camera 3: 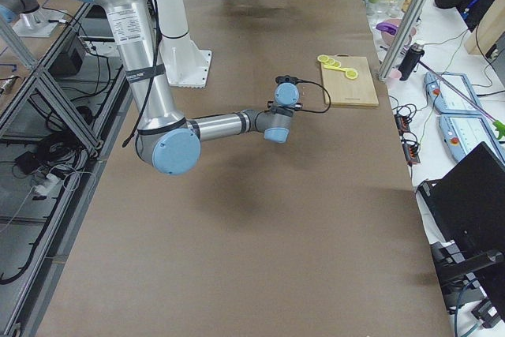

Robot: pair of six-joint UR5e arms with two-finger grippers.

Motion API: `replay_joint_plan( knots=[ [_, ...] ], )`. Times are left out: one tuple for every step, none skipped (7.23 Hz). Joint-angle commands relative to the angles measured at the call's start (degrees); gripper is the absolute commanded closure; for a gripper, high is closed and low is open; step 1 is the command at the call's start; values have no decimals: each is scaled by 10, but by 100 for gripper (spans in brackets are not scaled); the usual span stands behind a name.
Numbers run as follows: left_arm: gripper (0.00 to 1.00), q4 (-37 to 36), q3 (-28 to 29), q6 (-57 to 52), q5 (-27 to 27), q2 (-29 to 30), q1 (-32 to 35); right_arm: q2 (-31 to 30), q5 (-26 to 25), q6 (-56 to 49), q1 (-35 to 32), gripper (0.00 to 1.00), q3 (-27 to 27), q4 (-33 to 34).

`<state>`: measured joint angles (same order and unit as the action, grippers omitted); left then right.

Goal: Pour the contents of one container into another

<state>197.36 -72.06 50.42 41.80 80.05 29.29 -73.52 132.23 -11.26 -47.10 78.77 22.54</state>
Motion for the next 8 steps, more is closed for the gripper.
replay_joint_plan(
  knots=[
    [100, -95, -34, 86, -58, -26, -38, -5, -7, 4, 10, 100, -3, -7],
    [100, -142, -54, 113, -78, -26, -47, -6, -7, 4, 14, 100, -4, -7],
    [100, -214, -64, 213, -128, -34, -78, -7, -7, 3, 14, 100, -4, -7],
    [100, -284, -73, 273, -176, -41, -109, -7, -8, 3, 17, 100, -5, -7],
    [100, -296, -77, 281, -178, -43, -111, -7, -10, 3, 19, 100, -12, -20],
    [100, -322, -83, 283, -182, -42, -112, -7, -14, 4, 20, 100, -19, -30],
    [100, -350, -86, 353, -217, -42, -112, -7, -14, 4, 20, 100, -19, -31],
    [100, -422, -86, 408, -223, -42, -114, -6, -14, 4, 20, 100, -19, -31]
  ],
)
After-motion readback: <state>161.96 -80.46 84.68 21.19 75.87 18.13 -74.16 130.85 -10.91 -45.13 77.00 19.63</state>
